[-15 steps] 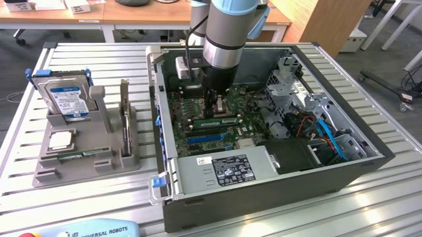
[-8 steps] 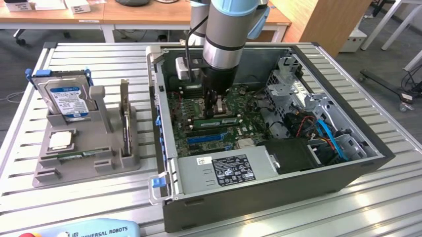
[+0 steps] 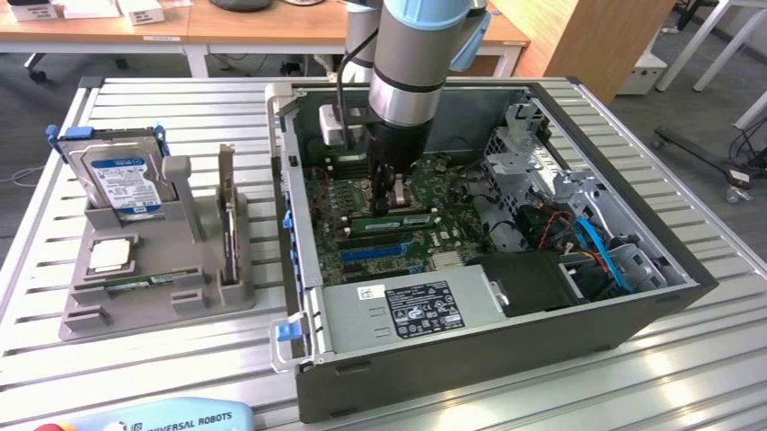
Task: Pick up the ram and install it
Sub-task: 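Press down the ram until it locks into place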
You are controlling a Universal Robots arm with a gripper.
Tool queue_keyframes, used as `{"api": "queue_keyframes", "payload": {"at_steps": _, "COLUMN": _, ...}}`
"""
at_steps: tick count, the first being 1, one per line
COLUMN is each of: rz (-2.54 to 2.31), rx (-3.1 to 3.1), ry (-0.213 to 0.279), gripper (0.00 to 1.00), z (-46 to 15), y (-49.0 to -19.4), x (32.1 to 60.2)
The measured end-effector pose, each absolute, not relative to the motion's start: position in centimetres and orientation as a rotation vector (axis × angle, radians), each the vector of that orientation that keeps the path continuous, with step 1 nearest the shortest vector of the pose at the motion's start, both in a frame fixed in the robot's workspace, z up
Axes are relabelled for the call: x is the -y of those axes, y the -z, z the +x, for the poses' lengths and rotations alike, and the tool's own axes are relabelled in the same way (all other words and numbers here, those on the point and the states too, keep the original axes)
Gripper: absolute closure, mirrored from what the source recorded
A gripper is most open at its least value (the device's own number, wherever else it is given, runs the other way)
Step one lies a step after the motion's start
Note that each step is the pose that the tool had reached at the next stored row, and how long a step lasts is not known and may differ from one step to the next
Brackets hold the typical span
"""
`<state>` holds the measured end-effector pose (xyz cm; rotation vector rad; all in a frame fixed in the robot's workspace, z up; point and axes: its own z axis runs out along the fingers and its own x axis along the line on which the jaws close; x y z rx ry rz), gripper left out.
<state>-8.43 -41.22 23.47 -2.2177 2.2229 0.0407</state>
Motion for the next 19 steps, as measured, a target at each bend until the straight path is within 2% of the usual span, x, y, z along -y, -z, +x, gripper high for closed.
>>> {"api": "queue_keyframes", "payload": {"at_steps": 19, "rz": -2.218, "rx": -2.223, "ry": -0.041, "gripper": 0.9, "z": -8.43, "y": -23.25, "x": 41.22}}
